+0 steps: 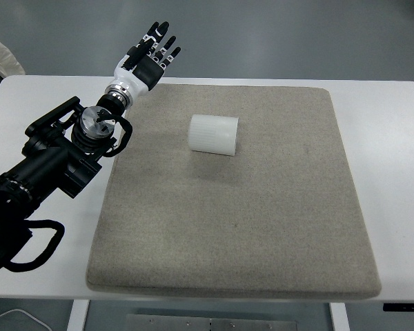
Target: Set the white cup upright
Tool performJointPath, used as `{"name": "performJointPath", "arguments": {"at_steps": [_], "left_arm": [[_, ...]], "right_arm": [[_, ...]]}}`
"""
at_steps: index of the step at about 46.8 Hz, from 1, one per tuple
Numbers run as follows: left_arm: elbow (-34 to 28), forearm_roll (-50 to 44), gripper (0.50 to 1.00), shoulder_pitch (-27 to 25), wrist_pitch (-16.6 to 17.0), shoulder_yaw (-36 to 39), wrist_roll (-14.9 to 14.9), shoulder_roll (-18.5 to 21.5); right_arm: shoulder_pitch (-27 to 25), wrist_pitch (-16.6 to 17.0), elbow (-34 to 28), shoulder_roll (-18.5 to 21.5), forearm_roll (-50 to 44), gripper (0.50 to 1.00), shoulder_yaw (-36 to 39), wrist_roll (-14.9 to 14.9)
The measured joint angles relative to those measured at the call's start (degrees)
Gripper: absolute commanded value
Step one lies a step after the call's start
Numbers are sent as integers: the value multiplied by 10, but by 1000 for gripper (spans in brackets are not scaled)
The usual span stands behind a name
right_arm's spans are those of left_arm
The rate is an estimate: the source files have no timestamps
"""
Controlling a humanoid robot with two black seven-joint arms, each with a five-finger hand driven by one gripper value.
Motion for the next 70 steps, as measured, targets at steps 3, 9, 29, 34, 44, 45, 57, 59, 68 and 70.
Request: {"name": "performJointPath", "arguments": {"at_steps": [3, 9, 29, 34, 44, 45, 57, 59, 68, 70], "left_arm": [[0, 0, 996, 0, 0, 1, 0, 0], [0, 1, 996, 1, 1, 6, 0, 0], [17, -2, 996, -6, -9, 6, 3, 4], [19, 0, 996, -5, -12, 6, 3, 4], [17, 46, 994, -26, -15, 42, 10, 6], [17, 63, 994, -29, -15, 48, 10, 7], [14, 203, 994, -51, -24, 63, 8, 12], [12, 238, 994, -54, -26, 63, 7, 12], [-26, 322, 994, -63, -43, 62, 1, 28], [-47, 334, 994, -66, -44, 66, 3, 40]], "right_arm": [[0, 0, 0, 0, 0, 930, 0, 0], [0, 0, 0, 0, 0, 930, 0, 0], [0, 0, 0, 0, 0, 930, 0, 0], [0, 0, 0, 0, 0, 930, 0, 0], [0, 0, 0, 0, 0, 930, 0, 0], [0, 0, 0, 0, 0, 930, 0, 0], [0, 0, 0, 0, 0, 930, 0, 0], [0, 0, 0, 0, 0, 930, 0, 0], [0, 0, 0, 0, 0, 930, 0, 0], [0, 0, 0, 0, 0, 930, 0, 0]]}}
